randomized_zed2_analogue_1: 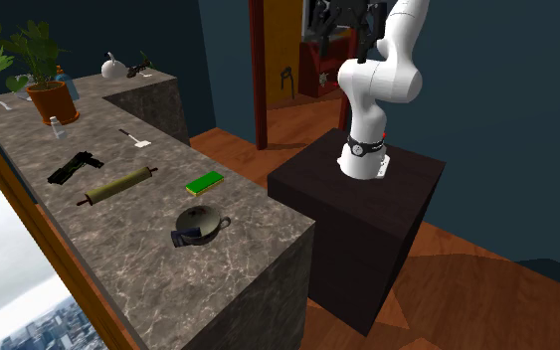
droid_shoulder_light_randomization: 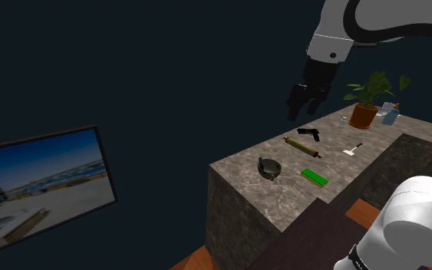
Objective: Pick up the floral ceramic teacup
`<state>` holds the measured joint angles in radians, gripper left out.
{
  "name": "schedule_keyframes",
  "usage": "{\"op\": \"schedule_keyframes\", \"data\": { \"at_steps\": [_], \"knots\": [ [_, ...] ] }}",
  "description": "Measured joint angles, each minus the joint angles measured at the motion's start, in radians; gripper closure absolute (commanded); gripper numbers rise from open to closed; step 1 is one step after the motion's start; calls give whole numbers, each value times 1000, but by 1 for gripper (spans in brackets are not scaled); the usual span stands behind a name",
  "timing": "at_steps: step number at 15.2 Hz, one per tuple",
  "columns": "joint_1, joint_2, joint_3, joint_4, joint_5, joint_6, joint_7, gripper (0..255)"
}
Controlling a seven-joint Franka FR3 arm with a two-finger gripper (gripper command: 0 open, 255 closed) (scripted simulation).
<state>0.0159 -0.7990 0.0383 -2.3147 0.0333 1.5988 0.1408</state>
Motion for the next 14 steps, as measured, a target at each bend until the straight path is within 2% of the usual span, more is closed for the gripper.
{"op": "schedule_keyframes", "data": {
  "at_steps": [3,8,14],
  "knots": [
    [-3,12,-5,-26,-7,38,-9,0],
    [-21,47,-36,-137,-43,189,-53,0],
    [-49,159,-82,-246,-91,418,-107,0]
  ]
}}
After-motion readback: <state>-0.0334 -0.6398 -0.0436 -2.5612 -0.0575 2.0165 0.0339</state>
